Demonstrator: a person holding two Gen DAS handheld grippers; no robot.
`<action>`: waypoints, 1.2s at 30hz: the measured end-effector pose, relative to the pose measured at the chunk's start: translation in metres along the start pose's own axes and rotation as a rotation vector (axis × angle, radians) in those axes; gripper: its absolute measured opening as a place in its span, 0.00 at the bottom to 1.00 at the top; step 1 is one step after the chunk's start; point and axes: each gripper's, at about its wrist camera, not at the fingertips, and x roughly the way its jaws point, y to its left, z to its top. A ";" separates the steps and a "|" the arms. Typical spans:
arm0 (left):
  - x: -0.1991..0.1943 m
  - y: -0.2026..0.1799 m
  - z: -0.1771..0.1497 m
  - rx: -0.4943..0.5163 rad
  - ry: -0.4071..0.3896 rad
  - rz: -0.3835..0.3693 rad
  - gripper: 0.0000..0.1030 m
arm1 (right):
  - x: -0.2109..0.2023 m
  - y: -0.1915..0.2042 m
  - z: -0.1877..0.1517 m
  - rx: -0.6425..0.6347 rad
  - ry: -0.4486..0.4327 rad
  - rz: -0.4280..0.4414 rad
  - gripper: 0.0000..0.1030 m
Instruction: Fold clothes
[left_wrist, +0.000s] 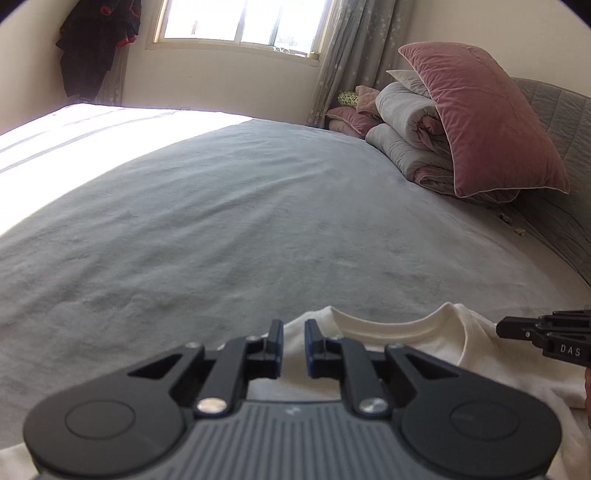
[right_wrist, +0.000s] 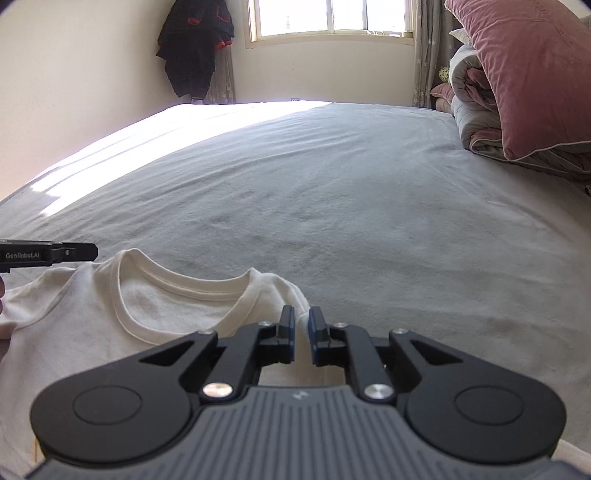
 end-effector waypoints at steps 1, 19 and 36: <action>0.008 -0.005 -0.003 0.017 0.022 -0.009 0.11 | 0.005 0.004 0.000 -0.009 0.007 0.008 0.13; -0.011 -0.015 0.008 -0.022 0.078 0.023 0.23 | -0.011 -0.009 0.011 0.076 0.050 -0.002 0.14; -0.132 -0.029 -0.053 -0.055 0.191 0.010 0.50 | -0.154 -0.039 -0.089 0.302 0.139 0.048 0.46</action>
